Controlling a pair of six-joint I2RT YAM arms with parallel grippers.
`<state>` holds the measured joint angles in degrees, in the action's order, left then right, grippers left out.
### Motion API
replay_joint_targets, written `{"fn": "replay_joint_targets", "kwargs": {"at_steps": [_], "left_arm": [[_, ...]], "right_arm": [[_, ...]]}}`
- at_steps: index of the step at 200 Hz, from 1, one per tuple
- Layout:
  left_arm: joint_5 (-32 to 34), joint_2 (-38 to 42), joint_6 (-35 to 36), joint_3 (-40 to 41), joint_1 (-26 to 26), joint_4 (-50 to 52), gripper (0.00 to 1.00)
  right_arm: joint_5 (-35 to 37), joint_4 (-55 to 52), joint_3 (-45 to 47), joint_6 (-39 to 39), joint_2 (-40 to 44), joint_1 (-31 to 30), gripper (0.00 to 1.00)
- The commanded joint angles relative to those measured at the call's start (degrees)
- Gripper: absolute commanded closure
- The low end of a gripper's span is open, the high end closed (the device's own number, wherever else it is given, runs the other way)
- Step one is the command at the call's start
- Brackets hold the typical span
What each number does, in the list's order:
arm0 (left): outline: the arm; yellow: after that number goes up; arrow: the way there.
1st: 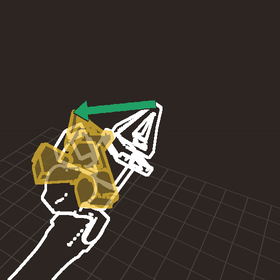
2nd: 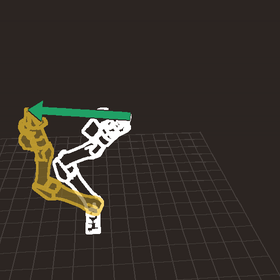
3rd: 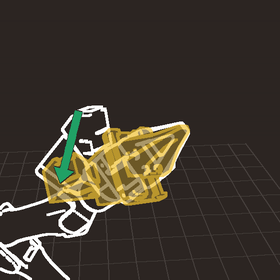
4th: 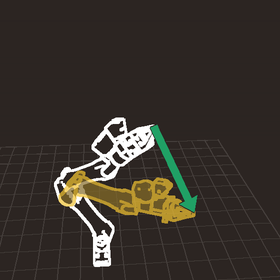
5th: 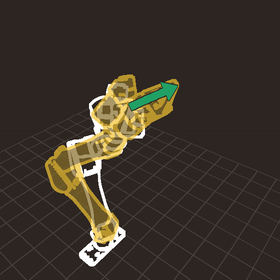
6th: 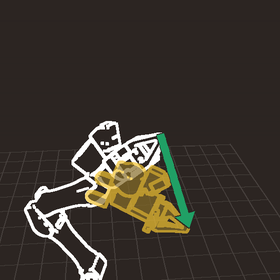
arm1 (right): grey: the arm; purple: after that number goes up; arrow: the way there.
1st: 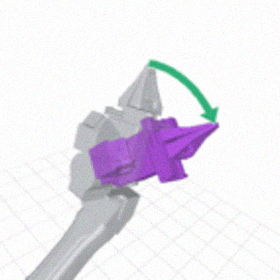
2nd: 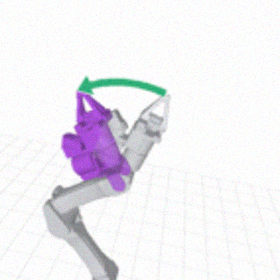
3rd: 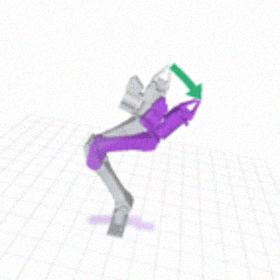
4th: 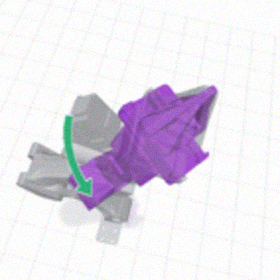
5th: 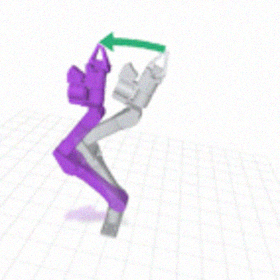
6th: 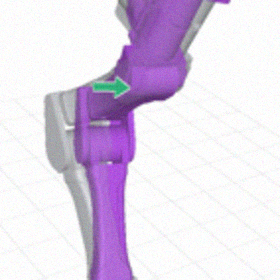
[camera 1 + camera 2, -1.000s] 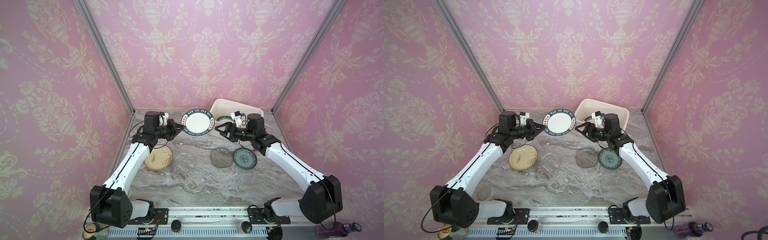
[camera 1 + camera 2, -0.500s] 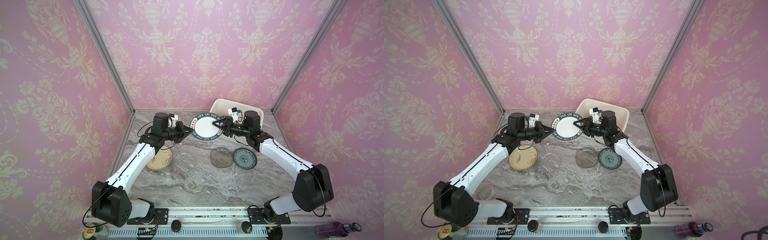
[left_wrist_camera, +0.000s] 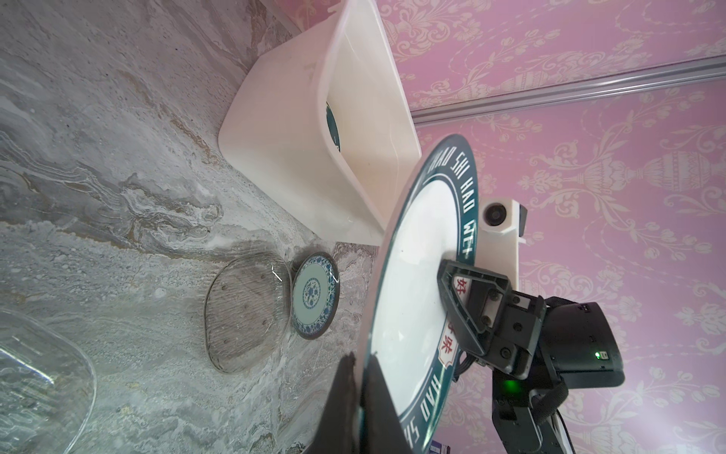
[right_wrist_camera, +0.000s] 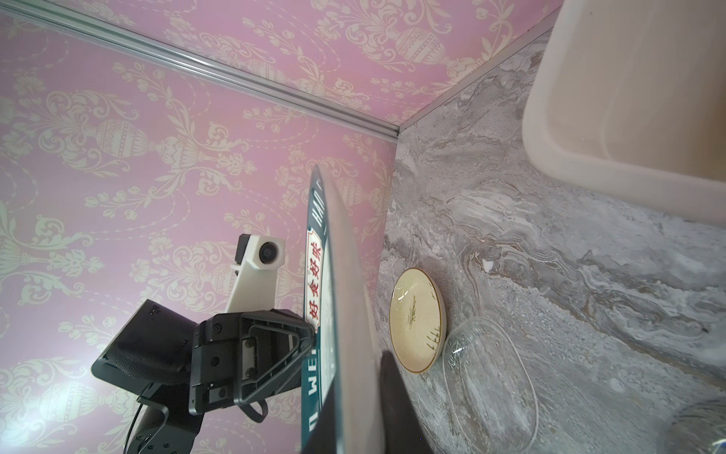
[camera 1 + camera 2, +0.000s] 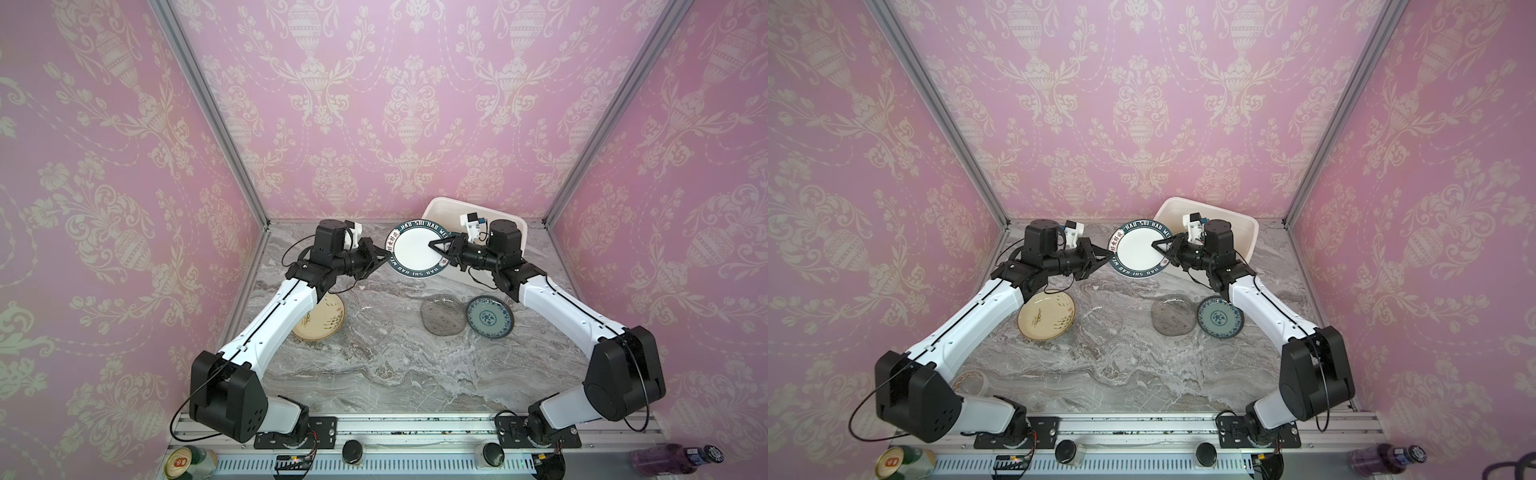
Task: Place the plates into the plastic bin on the countertop
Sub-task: Place the plate in the plastic bin.
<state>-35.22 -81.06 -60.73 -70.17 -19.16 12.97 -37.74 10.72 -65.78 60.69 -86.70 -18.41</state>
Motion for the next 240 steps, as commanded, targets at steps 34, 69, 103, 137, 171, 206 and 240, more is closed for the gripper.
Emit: {"fn": "replay_joint_targets", "kwargs": {"at_steps": [34,69,103,137,171,206,240], "left_arm": [[4.10,-3.21,2.50,-6.73,-0.01,0.49,0.49],[9.19,-2.71,9.06,-10.42,0.16,4.54,0.21],[15.80,0.21,16.55,-12.14,2.37,8.85,0.14],[21.16,6.15,23.68,-9.27,4.81,11.63,0.11],[23.54,9.67,26.65,-2.64,5.97,8.33,0.08],[24.13,7.14,22.58,-2.30,5.90,7.18,0.08],[24.68,4.13,23.17,-3.67,5.84,8.97,0.07]], "right_arm": [[-3.19,5.08,-6.51,1.89,-5.08,0.43,0.95],[-0.64,-0.86,-10.33,-1.50,-6.40,2.12,1.00],[5.06,-12.33,-15.68,-7.98,-6.78,4.14,1.00],[16.51,-23.43,-20.50,-12.95,-6.64,6.51,1.00],[25.57,-30.08,-23.51,-15.70,-8.43,9.21,1.00],[30.89,-32.60,-25.39,-16.49,-11.74,11.18,1.00],[35.11,-28.20,-24.56,-12.20,-15.44,11.47,1.00]]}}
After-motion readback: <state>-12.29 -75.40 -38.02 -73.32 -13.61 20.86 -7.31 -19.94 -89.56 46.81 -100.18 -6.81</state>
